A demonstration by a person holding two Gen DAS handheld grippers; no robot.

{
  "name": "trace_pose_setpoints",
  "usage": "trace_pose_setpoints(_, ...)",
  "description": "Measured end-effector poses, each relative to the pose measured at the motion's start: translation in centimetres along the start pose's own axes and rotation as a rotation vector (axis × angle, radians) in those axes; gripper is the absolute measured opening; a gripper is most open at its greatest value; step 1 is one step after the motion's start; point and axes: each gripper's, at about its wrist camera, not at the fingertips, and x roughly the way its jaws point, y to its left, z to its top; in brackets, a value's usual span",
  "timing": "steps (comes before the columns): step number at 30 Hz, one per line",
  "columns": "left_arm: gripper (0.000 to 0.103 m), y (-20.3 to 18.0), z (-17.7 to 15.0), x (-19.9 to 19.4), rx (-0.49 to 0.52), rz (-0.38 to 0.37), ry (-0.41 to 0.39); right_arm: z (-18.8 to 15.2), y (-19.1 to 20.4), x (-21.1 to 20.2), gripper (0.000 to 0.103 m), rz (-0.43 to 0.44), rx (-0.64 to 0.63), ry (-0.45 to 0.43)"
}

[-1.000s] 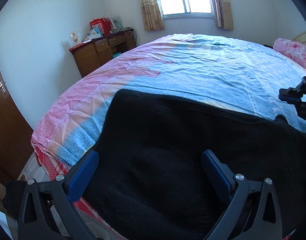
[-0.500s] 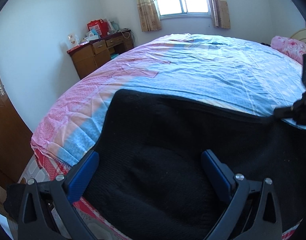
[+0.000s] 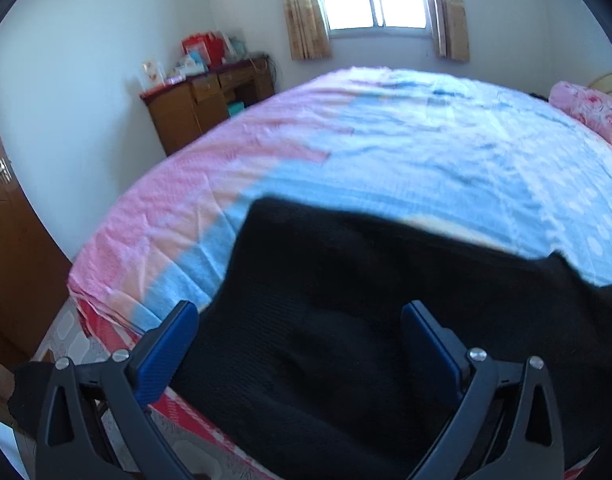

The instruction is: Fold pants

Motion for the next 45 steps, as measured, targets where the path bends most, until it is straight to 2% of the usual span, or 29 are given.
trace_pose_setpoints(2,0.103,-1.2,0.4,-1.0,0.030,-0.033,-0.025,0.2,0.5,-1.9,0.006,0.004,-0.047,-0.084)
trace_pose_setpoints(3,0.103,-1.7,0.6,-1.2,0.035,-0.046,-0.027,0.1,0.4,-2.3,0.006,-0.015,-0.047,-0.097)
trace_pose_setpoints(5,0.103,-3.2,0.9,-1.7,0.037,-0.112,-0.023,0.2,-0.5,-1.9,0.006,-0.089,-0.029,-0.094)
trace_pose_setpoints(7,0.103,-4.6,0.9,-2.0,0.053,-0.155,-0.018,-0.2,-2.6,-2.3,0.006,-0.204,-0.007,-0.074)
trace_pose_setpoints(8,0.103,-5.5,0.7,-2.0,0.070,-0.148,-0.017,-0.7,-3.7,-3.0,0.006,-0.148,0.020,-0.089)
trace_pose_setpoints(9,0.103,-6.0,0.6,-1.9,0.087,-0.138,-0.006,-1.0,-4.4,-3.9,0.006,-0.132,0.059,-0.097)
trace_pose_setpoints(11,0.103,-6.8,0.3,-1.6,0.107,-0.121,0.021,-2.3,-5.3,-7.1,0.006,-0.171,0.116,-0.138)
trace_pose_setpoints(13,0.103,-7.1,0.1,-1.9,0.093,-0.116,0.021,-3.9,-5.7,-11.7,0.006,-0.172,0.122,-0.245)
trace_pose_setpoints(14,0.103,-7.1,0.2,-2.3,0.078,-0.121,0.016,-5.4,-6.0,-15.4,0.006,-0.201,0.118,-0.335)
trace_pose_setpoints(17,0.103,-8.0,0.6,-3.5,0.065,-0.157,0.014,-9.4,-7.4,-24.3,0.006,-0.343,0.162,-0.563)
trace_pose_setpoints(19,0.103,-9.0,0.7,-4.2,0.079,-0.181,0.020,-12.5,-9.1,-30.1,0.008,-0.412,0.244,-0.702)
trace_pose_setpoints(20,0.103,-9.5,0.8,-4.7,0.086,-0.192,0.019,-14.1,-10.3,-33.2,0.013,-0.450,0.299,-0.755)
trace_pose_setpoints(22,0.103,-10.7,0.9,-6.0,0.107,-0.218,0.008,-17.2,-12.1,-37.8,0.033,-0.500,0.354,-0.864)
trace_pose_setpoints(23,0.103,-11.0,0.9,-6.4,0.114,-0.226,0.006,-18.6,-12.8,-39.8,0.061,-0.529,0.372,-0.919)
trace_pose_setpoints(24,0.103,-11.5,1.0,-7.0,0.122,-0.237,0.005,-20.2,-13.3,-41.5,0.081,-0.552,0.392,-0.981)
trace_pose_setpoints(25,0.103,-11.8,1.1,-7.4,0.127,-0.244,0.005,-21.9,-13.8,-43.1,0.085,-0.561,0.413,-1.047)
trace_pose_setpoints(26,0.103,-12.1,1.2,-7.7,0.129,-0.249,0.006,-23.6,-14.6,-44.6,0.085,-0.552,0.428,-1.107)
trace_pose_setpoints(27,0.103,-12.4,1.4,-8.1,0.130,-0.258,0.008,-24.7,-15.3,-45.6,0.085,-0.545,0.437,-1.131)
trace_pose_setpoints(30,0.103,-13.0,1.9,-8.9,0.136,-0.276,0.015,-25.5,-16.2,-45.8,0.085,-0.538,0.418,-1.123)
trace_pose_setpoints(32,0.103,-13.2,2.2,-9.4,0.142,-0.275,0.012,-24.5,-17.3,-45.1,0.084,-0.575,0.417,-1.076)
trace_pose_setpoints(35,0.103,-13.1,2.4,-9.5,0.126,-0.269,0.010,-22.6,-17.5,-41.9,0.059,-0.610,0.420,-0.977)
trace_pose_setpoints(37,0.103,-13.0,2.3,-9.1,0.116,-0.279,0.034,-22.5,-17.4,-40.8,0.057,-0.668,0.412,-0.926)
trace_pose_setpoints(39,0.103,-12.9,2.1,-8.7,0.107,-0.294,0.060,-22.0,-16.9,-40.3,0.035,-0.767,0.397,-0.888)
trace_pose_setpoints(40,0.103,-12.8,2.1,-8.6,0.106,-0.294,0.064,-21.9,-16.8,-40.2,0.028,-0.799,0.384,-0.872)
trace_pose_setpoints(41,0.103,-12.8,2.0,-8.5,0.106,-0.290,0.066,-21.6,-16.5,-39.9,0.026,-0.841,0.360,-0.853)
trace_pose_setpoints(43,0.103,-12.7,2.1,-8.5,0.103,-0.287,0.064,-21.2,-15.8,-39.6,0.021,-0.872,0.315,-0.842)
trace_pose_setpoints(45,0.103,-12.6,2.2,-8.7,0.097,-0.290,0.059,-21.1,-14.9,-39.9,0.017,-0.814,0.273,-0.866)
